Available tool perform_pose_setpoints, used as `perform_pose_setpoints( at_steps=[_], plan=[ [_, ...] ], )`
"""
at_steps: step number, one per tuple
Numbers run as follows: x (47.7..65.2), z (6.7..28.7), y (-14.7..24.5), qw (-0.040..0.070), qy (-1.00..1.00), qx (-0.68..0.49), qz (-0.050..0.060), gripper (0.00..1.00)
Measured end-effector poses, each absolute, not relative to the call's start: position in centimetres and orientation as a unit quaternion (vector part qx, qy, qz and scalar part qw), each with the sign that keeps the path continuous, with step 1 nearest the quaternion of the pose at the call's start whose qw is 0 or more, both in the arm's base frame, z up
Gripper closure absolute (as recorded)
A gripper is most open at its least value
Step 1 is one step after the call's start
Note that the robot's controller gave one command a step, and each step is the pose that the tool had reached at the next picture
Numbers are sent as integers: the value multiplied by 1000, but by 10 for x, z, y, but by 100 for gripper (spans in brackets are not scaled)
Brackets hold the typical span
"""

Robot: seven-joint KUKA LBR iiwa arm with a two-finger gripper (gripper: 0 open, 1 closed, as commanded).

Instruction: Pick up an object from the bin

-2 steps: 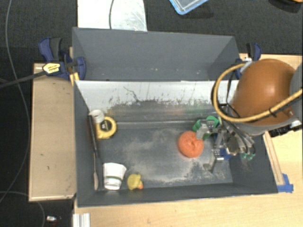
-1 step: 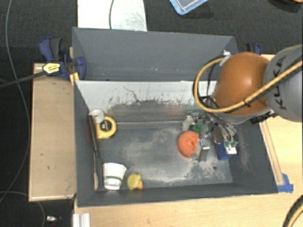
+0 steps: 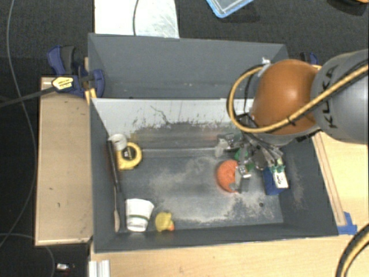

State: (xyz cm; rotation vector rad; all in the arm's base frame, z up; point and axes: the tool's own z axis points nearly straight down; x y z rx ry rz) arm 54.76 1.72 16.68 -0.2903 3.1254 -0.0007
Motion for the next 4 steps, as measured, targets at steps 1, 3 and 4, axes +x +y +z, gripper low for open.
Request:
perform_pose_setpoints(
  at_steps=[1, 3, 4],
  plan=[
    [535, 188, 28, 4, 991, -133, 0, 0],
    [550, 141, -50, 9, 986, -164, 0, 0],
    [570, 134, -34, 10, 964, -267, -2, 0]
  ],
)
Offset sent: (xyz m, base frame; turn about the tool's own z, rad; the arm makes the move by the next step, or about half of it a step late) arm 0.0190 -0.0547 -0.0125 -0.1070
